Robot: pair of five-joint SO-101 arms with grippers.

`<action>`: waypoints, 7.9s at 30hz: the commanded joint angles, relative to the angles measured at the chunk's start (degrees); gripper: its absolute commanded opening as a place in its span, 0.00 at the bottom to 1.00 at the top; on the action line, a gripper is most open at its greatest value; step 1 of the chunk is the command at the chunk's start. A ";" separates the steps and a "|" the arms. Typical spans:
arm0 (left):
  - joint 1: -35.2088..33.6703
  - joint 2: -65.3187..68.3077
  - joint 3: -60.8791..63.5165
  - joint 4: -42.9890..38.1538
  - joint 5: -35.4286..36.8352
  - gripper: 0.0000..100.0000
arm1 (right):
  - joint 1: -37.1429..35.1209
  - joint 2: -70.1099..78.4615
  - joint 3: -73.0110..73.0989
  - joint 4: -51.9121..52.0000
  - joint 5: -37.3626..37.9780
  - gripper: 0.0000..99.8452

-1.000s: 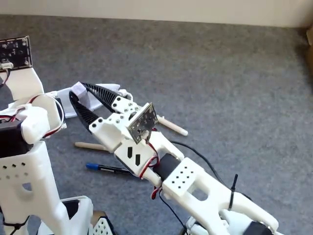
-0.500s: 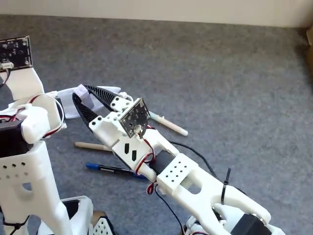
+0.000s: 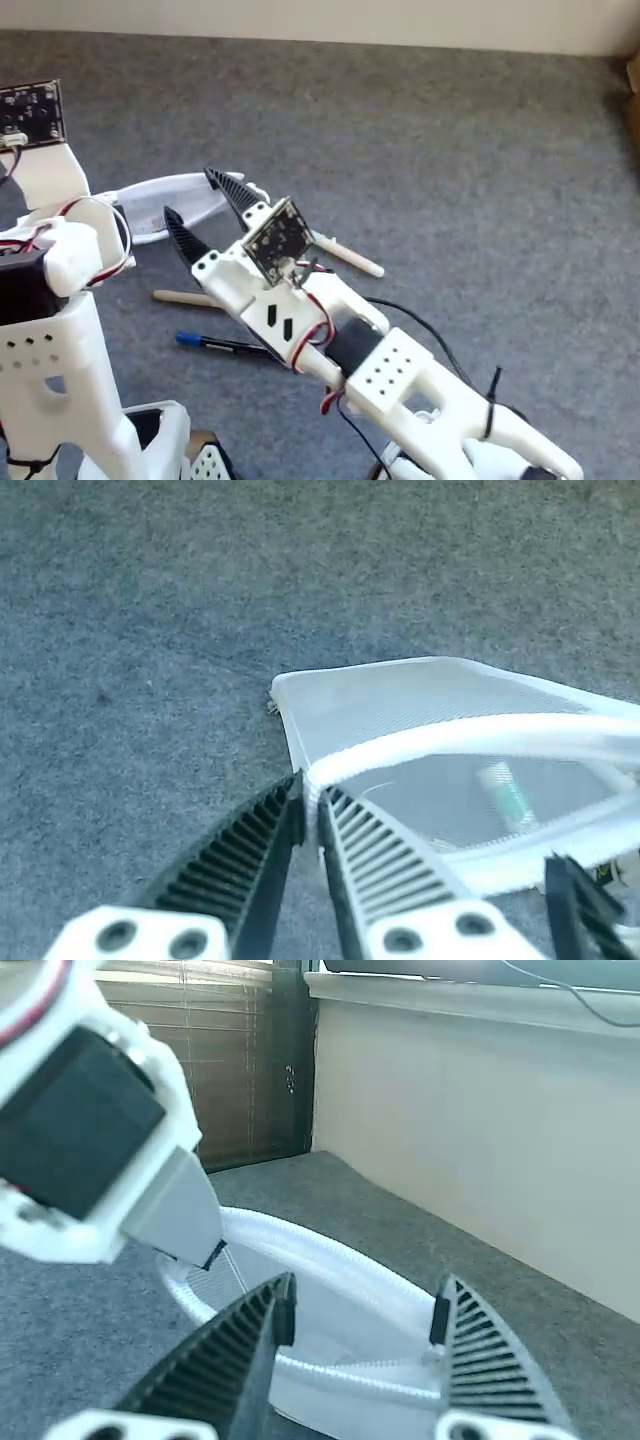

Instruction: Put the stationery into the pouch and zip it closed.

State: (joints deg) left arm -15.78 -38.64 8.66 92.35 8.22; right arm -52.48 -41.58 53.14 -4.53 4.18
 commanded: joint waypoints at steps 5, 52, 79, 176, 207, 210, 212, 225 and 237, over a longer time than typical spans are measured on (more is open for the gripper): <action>0.40 1.10 0.40 -0.62 0.35 0.01 | 1.10 -5.93 -1.45 6.73 -0.18 0.21; -14.20 -8.48 8.40 -4.75 -1.49 0.01 | 21.05 38.37 -45.14 56.75 5.36 0.21; -14.11 -8.57 9.54 -4.92 -1.49 0.01 | 19.12 74.86 -69.93 57.01 12.31 0.21; -13.85 -8.57 9.54 -5.01 -1.41 0.01 | 24.57 46.11 -80.40 104.48 12.84 0.00; -13.85 -8.57 9.63 -5.01 -1.41 0.01 | 14.90 -8.04 -38.29 63.69 -7.12 0.00; -13.85 -8.57 9.63 -5.01 -1.41 0.01 | 12.44 -12.09 -35.30 59.38 -9.67 0.00; -13.85 -8.57 9.63 -5.01 -1.41 0.01 | 10.86 -14.73 -33.01 56.13 -10.99 0.00; -13.85 -8.57 9.63 -5.01 -1.41 0.01 | 7.34 -30.29 -8.92 15.96 -12.22 0.00; -13.85 -8.57 9.63 -4.92 -1.41 0.01 | 2.33 -31.16 3.74 -16.13 -12.22 0.00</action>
State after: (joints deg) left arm -29.05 -46.64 17.89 88.13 7.34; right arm -47.82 -71.82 57.10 -14.81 -7.60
